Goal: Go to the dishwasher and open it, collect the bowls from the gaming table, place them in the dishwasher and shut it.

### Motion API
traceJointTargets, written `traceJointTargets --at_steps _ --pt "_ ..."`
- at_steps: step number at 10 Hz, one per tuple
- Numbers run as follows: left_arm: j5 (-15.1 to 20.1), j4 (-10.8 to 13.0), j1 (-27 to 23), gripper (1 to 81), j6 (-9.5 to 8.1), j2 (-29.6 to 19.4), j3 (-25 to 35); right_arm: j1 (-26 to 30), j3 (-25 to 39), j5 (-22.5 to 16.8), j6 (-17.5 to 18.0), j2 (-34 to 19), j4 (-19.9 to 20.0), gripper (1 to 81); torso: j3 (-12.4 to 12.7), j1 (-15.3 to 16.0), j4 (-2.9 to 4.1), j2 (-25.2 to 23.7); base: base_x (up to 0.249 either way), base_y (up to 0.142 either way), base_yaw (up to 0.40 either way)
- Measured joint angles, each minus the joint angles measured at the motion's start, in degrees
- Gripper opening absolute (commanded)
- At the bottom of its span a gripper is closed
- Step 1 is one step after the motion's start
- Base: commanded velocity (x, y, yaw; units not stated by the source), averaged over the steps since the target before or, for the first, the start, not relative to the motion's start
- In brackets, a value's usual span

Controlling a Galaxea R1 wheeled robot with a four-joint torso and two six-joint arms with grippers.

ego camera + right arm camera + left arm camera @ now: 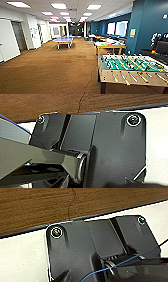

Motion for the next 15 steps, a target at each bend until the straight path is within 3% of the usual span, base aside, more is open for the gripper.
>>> traceJointTargets --at_steps 15 --pt "0.15 0.0 0.28 81.1 0.0 0.04 0.13 -0.11 -0.33 0.0 -0.02 0.05 -0.2 81.1 0.0 0.02 0.0 0.0 0.092 0.0 0.0"
